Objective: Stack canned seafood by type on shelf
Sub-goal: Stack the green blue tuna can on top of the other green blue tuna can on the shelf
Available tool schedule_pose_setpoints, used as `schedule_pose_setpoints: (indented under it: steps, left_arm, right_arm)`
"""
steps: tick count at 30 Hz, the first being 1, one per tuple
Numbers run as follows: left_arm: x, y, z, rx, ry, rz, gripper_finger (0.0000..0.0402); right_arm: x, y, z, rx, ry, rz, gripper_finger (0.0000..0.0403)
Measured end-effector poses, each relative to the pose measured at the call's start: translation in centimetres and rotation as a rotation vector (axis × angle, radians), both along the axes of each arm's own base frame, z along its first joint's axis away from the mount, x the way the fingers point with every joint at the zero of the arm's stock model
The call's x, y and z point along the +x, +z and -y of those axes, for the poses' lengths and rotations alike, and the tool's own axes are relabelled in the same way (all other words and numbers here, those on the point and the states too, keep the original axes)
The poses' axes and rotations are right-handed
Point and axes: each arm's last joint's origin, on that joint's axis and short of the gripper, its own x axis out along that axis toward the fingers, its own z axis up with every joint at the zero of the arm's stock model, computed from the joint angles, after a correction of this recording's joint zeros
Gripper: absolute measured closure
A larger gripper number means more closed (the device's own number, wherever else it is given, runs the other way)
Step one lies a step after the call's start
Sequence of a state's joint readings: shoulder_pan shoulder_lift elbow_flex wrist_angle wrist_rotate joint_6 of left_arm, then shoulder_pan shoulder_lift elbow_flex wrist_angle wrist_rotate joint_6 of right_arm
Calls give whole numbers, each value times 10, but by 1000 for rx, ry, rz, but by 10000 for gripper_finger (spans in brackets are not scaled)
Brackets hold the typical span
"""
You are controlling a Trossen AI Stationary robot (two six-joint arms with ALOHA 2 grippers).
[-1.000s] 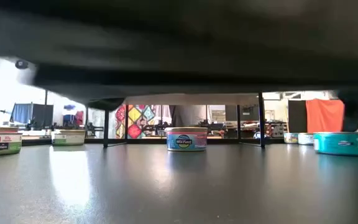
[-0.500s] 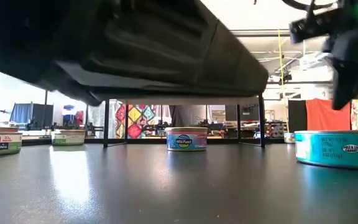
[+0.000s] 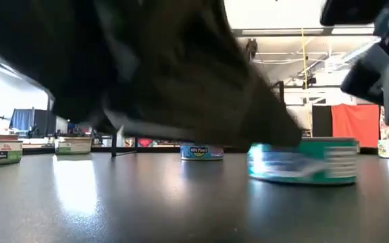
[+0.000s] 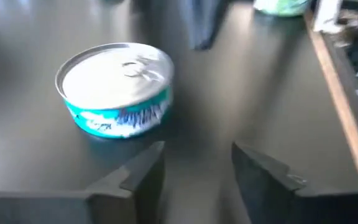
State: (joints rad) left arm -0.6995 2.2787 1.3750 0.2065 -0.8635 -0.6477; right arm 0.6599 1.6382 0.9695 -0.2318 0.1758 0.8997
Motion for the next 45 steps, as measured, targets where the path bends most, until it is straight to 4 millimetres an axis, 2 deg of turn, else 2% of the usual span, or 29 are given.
schedule_pose_setpoints:
  steps: [4, 8, 11, 16, 20, 24, 29, 33, 40, 45]
  left_arm:
    - [-3, -8, -10, 71, 35, -83, 182]
    - [-8, 2, -12, 90, 10, -148, 136]
    - [-11, 7, -18, 101, -22, -234, 105]
    - [-16, 23, -32, 150, -96, -383, 71]
    - [-8, 32, -50, 131, -164, -447, 64]
    - [6, 33, -72, 142, -185, -473, 63]
    - [23, 31, -88, 91, -269, -465, 63]
    - [31, 32, -93, 33, -319, -432, 63]
    - [31, 34, -90, 62, -331, -417, 63]
    - [31, 34, -89, 67, -332, -414, 63]
  right_arm:
    - [0, 9, 3, -127, -39, -37, 390]
    - [-7, 9, 12, -256, -151, -103, 390]
    - [-7, 5, 13, -232, -164, -82, 390]
    - [-7, -2, 6, -140, -82, -63, 390]
    - [-9, -8, 11, -155, -84, -82, 390]
    - [-7, -13, 15, -149, -62, -43, 390]
    - [-3, -15, 19, -168, -28, -9, 390]
    - [3, -15, 29, -233, -57, 15, 390]
    - [13, -16, 52, -297, -115, 6, 390]
    - [19, -15, 61, -328, -160, 27, 390]
